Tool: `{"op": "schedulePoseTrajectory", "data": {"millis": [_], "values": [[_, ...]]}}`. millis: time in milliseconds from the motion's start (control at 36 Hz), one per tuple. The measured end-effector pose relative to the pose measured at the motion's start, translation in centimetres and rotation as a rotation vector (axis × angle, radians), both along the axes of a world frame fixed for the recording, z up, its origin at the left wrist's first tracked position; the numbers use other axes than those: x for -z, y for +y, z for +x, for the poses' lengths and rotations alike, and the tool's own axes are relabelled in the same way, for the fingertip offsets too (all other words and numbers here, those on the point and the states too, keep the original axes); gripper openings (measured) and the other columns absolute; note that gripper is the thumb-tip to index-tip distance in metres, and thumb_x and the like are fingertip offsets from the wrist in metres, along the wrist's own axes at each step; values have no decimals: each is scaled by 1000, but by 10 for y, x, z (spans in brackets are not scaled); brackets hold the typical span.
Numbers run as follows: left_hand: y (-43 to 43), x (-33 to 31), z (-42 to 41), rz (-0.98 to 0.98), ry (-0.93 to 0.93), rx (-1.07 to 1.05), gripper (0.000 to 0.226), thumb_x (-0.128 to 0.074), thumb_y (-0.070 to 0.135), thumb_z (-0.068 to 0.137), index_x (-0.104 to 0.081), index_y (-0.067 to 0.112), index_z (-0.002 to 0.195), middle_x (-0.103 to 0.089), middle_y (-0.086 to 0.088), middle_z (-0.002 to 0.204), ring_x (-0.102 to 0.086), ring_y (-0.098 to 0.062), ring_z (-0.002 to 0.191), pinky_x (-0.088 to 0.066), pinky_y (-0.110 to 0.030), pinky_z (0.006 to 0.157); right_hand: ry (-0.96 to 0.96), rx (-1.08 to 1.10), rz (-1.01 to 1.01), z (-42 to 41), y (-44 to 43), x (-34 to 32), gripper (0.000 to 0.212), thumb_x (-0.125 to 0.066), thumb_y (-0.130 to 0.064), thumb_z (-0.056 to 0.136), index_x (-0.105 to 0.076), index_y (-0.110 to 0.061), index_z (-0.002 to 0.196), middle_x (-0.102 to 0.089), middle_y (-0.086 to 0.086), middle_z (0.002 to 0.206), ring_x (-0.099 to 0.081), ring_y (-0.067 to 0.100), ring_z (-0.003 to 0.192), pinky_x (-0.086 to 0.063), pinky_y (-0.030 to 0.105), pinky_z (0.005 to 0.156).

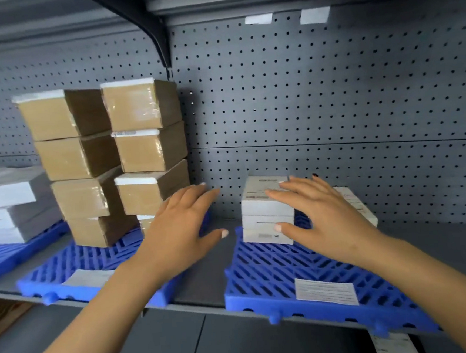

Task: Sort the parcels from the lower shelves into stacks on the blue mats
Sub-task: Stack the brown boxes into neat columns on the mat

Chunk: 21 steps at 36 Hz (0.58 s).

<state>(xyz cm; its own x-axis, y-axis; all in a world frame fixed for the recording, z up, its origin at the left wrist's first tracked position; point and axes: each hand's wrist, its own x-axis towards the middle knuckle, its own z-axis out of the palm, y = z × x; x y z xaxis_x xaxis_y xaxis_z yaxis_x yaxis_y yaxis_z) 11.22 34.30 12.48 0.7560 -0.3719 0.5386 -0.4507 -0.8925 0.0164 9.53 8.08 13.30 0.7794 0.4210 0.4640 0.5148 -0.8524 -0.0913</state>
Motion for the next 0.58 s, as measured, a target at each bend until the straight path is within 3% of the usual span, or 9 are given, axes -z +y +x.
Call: {"op": "schedulePoseTrajectory", "data": {"millis": [111, 194, 278, 361, 472, 528, 583], "values": [[36, -2, 7, 4, 4, 25, 76, -62, 55, 83, -37, 22, 146, -41, -4, 147, -35, -26, 136, -33, -43, 111, 11, 8, 5, 9, 37, 7, 56, -35, -62, 87, -22, -52, 141, -28, -14, 152, -11, 6, 142, 3, 26, 117], [60, -2, 7, 9, -17, 72, 72, -55, 57, 83, -42, 19, 143, -47, -7, 142, -43, -29, 131, -39, -46, 107, 23, 22, 29, 12, 65, 10, 66, -22, -70, 78, -24, -52, 141, -28, -14, 151, -12, 6, 142, 2, 24, 115], [82, -4, 2, -6, -26, 125, 74, -40, 60, 81, -44, 18, 142, -49, -6, 140, -45, -28, 128, -42, -47, 104, 16, 17, 70, 13, 91, 14, 57, -37, -67, 85, -24, -53, 139, -28, -13, 152, -13, 5, 142, 4, 20, 113], [102, -8, -2, -1, -33, 152, 76, -38, 62, 81, -38, 21, 145, -46, -5, 142, -42, -26, 131, -40, -44, 105, 12, 29, 123, 13, 113, 20, 55, -52, -52, 91, -26, -52, 139, -29, -13, 151, -14, 3, 141, 5, 16, 113], [126, -10, 1, 50, -53, 174, 74, -62, 47, 84, -34, 21, 147, -41, -4, 146, -37, -26, 134, -36, -47, 107, -17, 74, 151, 9, 140, 27, 57, -55, -49, 89, -32, -46, 141, -33, -10, 151, -20, 6, 139, 1, 13, 111], [136, -10, 3, 68, -38, 163, 75, -63, 45, 86, -28, 24, 149, -33, 0, 152, -28, -21, 139, -28, -43, 113, 0, 90, 152, 7, 152, 29, 58, -53, -50, 90, -28, -47, 142, -29, -13, 151, -15, 4, 139, 4, 7, 106], [145, -9, 5, 67, -34, 159, 75, -60, 47, 88, -24, 26, 150, -27, 1, 154, -21, -18, 142, -19, -37, 116, 21, 97, 150, 5, 162, 29, 58, -51, -51, 91, -24, -49, 142, -26, -15, 152, -12, 1, 138, 1, 9, 106]]}}
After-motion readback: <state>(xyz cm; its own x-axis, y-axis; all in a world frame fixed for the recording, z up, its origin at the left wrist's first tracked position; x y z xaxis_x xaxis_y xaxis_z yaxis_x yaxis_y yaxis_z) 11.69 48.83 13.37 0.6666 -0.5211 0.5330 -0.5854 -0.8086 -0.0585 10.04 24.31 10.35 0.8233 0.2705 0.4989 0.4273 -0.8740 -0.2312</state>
